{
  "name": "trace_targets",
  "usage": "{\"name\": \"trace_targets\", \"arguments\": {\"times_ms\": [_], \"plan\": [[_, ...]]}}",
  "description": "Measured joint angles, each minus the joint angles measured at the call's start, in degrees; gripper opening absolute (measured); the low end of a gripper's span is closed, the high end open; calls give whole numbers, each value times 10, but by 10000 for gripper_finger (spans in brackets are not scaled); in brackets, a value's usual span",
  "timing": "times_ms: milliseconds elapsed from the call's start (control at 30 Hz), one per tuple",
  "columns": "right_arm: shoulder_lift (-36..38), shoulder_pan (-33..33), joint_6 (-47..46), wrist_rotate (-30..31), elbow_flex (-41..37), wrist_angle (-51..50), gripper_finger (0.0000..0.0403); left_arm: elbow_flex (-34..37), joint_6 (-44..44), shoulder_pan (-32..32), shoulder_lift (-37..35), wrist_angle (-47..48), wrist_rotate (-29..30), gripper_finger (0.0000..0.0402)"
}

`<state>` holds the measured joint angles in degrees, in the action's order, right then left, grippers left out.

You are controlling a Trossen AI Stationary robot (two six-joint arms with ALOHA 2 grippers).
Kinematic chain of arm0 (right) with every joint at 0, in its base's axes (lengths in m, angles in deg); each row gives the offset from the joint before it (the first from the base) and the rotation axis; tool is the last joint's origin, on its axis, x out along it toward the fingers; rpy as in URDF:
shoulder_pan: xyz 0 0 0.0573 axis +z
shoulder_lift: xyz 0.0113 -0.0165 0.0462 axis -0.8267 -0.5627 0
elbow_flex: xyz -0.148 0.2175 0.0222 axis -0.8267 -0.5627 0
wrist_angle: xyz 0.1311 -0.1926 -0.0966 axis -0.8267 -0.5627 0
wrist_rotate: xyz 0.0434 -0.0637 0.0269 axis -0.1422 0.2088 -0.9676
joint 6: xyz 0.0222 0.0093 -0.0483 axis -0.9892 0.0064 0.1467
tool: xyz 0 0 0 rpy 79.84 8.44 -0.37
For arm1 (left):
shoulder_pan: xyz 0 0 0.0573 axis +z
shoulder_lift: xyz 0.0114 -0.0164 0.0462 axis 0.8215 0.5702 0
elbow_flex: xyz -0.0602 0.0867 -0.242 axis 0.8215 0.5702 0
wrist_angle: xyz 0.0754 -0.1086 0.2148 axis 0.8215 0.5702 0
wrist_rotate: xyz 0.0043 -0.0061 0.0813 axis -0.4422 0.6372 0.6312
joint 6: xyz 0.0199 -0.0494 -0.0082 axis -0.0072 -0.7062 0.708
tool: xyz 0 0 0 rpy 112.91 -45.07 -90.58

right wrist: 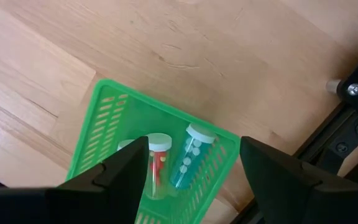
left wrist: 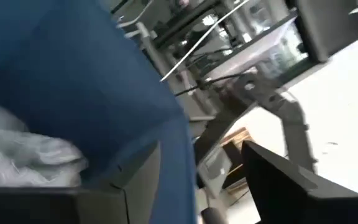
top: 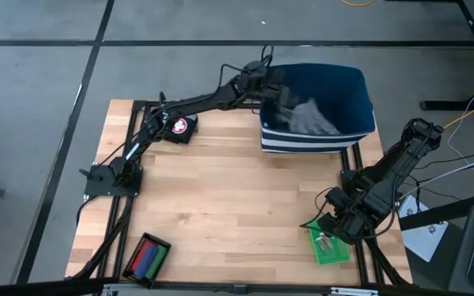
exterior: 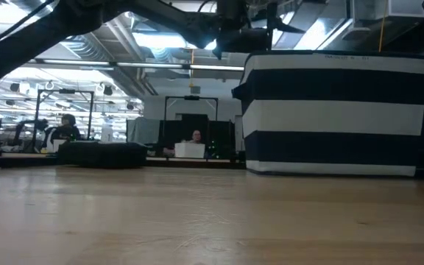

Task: Pick & place medical supplies in basket/bin
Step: Return to Home Position

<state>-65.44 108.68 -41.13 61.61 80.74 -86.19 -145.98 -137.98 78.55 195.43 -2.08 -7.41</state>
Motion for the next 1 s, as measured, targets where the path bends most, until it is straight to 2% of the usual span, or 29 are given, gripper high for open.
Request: {"name": "trace_targets", "arguments": {"times_ms": [200,267,333,400,533,667,867,1000], "plan": [[0,0,1,0,0,0,254,1,-18,5,-35,-60,-43,219],[0,0,4,2,0,0,254,1,11,5,-65,-49,-39,217],[0,0,11,17,0,2,254,1,66,3,-106,3,-11,216],[0,0,18,31,0,4,254,1,149,-5,-153,91,53,216],[1,-4,71,90,0,39,254,0,321,-39,-250,268,232,216],[3,-20,129,152,4,48,254,0,403,-96,-333,408,384,216],[19,-59,194,201,5,60,254,0,426,-204,-421,545,589,216],[25,-77,211,197,6,55,254,0,368,-275,-456,584,667,216]]}}
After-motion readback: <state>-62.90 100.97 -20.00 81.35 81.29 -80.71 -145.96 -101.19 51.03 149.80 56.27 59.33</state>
